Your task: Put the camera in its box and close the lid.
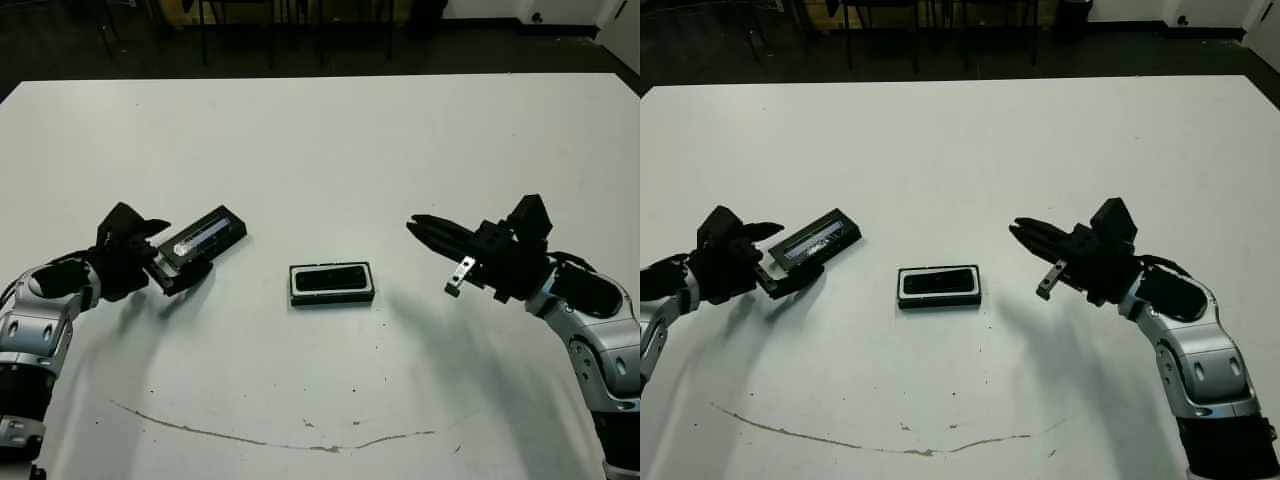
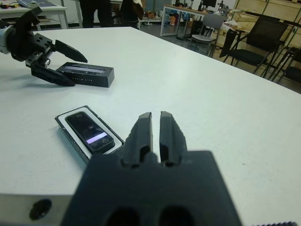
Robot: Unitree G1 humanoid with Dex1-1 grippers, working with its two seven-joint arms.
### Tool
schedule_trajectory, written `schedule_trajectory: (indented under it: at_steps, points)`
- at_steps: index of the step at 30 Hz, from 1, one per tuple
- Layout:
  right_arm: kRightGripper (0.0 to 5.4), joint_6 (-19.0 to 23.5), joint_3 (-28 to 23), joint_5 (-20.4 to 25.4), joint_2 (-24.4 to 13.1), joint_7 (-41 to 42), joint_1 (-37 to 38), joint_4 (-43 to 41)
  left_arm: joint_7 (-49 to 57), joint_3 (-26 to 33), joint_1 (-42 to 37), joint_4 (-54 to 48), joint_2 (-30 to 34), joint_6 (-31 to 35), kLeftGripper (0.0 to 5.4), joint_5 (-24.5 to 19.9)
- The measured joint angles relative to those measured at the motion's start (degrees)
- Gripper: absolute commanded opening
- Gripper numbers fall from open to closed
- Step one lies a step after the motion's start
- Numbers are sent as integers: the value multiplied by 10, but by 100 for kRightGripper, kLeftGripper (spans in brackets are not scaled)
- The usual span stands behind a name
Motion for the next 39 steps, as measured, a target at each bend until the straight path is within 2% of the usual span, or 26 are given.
schedule_trajectory:
  at_steps: [8, 13, 21, 26, 32, 39]
  points:
    - [0, -7, -5, 15, 1, 12, 7, 11, -31, -7, 0, 13, -12, -20, 363, -10]
    - [0, -27, -7, 20, 5, 26, 7, 30, -59, -13, 0, 14, -12, -30, 281, -18]
    - [0, -44, -7, 24, 16, 36, 6, 53, -70, -9, 6, 7, -12, -32, 280, -21]
    - [0, -46, -7, 24, 20, 34, 6, 53, -48, 16, 29, -5, -14, -33, 280, -34]
    - [0, -18, -8, 17, 19, 3, 7, 25, -51, 36, 63, -64, -15, -23, 280, -71]
    - [0, 27, -18, 41, 18, 2, 7, 23, -90, 44, 71, -163, 5, 26, 280, -123]
